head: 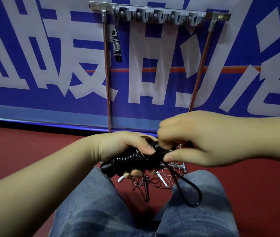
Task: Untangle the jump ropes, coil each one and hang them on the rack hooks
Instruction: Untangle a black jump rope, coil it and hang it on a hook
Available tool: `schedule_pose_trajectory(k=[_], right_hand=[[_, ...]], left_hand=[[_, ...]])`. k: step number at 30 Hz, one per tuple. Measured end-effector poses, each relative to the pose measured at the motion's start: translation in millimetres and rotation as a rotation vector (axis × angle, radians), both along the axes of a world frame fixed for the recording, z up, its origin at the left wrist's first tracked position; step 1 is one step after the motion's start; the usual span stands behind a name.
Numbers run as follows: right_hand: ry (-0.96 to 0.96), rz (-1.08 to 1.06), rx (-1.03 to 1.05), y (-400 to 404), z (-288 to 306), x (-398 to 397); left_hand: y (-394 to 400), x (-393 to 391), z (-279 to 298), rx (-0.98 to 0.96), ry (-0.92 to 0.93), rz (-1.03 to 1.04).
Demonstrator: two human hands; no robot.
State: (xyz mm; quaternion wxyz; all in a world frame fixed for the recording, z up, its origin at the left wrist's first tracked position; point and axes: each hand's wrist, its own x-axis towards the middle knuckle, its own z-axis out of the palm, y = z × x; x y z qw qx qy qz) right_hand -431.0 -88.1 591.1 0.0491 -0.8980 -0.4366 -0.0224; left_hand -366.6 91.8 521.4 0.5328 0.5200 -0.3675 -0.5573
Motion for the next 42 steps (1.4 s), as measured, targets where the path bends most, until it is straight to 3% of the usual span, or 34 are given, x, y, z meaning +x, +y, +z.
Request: schedule_pose_trajectory(k=[3,6,10,15,18,22,27,30,34,42], right_hand=[[0.037,-0.073,0.046,-12.3,-3.0,-10.4],[0.354,-0.264,0.351,-8.1,-17.7,2.1],[0.458,-0.427,0.599,-17.7,-43.8,11.2],[0.827,-0.402,1.037,-14.4,-70.9,1.7],[0.753,-0.405,1.150,-8.9,-71.8,-7.6],[0.584,-0.428,1.296,5.3,-66.0,-9.9],[0.393,-0.622,1.378,16.2,-77.5,1.2],[0.403,-0.706,1.471,16.0,-87.2,2.9],[0.398,-0.719,1.446,8.5,-88.6,-1.5],[0.363,-0.565,1.564,14.7,-69.6,-7.5]], left_hand=[[2.4,-6.5,-16.5,-0.061,0.047,0.148],[5.7,-9.9,-33.9,-0.148,0.235,0.227],[9.0,-11.0,-46.6,-0.354,0.470,0.198],[4.8,-15.3,-58.2,-0.546,0.590,0.195],[4.1,-15.9,-61.4,-0.571,0.648,0.291],[-0.7,-21.3,-54.2,-0.478,0.593,0.571],[-9.5,-26.9,-40.9,-0.522,0.560,0.740],[-8.0,-25.0,-33.8,-0.550,0.524,0.788],[-6.4,-24.2,-34.2,-0.479,0.470,0.812],[-27.2,-34.9,-29.2,-0.310,0.404,0.933]])
